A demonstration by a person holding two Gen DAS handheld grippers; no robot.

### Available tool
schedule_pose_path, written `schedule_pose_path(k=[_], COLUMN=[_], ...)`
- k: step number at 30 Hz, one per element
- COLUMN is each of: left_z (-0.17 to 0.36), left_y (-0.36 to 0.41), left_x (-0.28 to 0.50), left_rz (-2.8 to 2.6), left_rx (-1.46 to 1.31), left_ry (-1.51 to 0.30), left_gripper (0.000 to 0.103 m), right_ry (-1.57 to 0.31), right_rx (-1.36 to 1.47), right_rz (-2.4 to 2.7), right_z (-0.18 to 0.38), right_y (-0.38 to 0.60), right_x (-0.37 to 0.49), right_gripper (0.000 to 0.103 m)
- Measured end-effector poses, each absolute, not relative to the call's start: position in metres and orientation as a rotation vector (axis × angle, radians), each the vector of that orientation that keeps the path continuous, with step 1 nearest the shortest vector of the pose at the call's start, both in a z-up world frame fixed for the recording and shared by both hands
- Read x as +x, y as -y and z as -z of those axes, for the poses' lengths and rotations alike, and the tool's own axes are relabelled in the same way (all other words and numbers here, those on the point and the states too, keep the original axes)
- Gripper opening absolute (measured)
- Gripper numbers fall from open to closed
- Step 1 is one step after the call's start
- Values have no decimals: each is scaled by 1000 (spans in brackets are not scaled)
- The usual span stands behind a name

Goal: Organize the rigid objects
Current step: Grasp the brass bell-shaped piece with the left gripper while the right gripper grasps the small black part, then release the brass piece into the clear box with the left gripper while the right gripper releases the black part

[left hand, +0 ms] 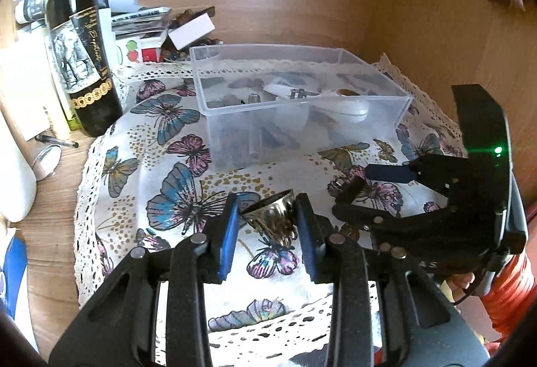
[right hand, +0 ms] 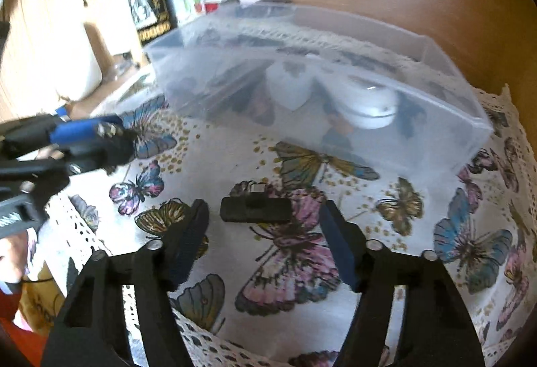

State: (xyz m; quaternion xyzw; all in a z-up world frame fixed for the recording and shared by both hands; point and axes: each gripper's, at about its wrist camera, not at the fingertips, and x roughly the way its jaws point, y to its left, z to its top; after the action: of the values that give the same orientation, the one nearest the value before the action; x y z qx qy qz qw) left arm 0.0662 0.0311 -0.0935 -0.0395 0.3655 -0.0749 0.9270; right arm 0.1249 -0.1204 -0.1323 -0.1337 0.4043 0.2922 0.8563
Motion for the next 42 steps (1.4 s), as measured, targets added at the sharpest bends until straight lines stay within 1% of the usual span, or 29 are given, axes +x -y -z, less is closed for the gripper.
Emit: schedule_pose_path(k=[1, 3, 9, 19, 28, 35, 42], left_z=[93, 92, 83, 51, 21, 22, 50], left_y=[-31, -29, -27, -25, -26, -30, -32], left_x=[65, 65, 64, 76, 101, 135, 169], left_rz=[156, 154, 149, 145, 141, 123, 114], left_rx=[-82, -81, -76, -80, -85, -86, -87], left_ry=[-746, -738, -705, -610, -534, -565, -660], left_gripper=[33, 33, 33, 33, 33, 33, 33], right_ry=[-846, -840, -799, -611, -487, -490, -598], right_rx=[-292, -296, -260, -175, -116, -106, -105], right_rz=[-611, -613, -606, -573, -514, -451, -419], right_z=[132, 132, 123, 67, 29, 28, 59], right_y=[119, 118, 126, 156, 172, 179, 179], right_x=[125, 124, 117, 105, 121, 149, 180], right_gripper=[59, 42, 41, 41, 42, 42, 42])
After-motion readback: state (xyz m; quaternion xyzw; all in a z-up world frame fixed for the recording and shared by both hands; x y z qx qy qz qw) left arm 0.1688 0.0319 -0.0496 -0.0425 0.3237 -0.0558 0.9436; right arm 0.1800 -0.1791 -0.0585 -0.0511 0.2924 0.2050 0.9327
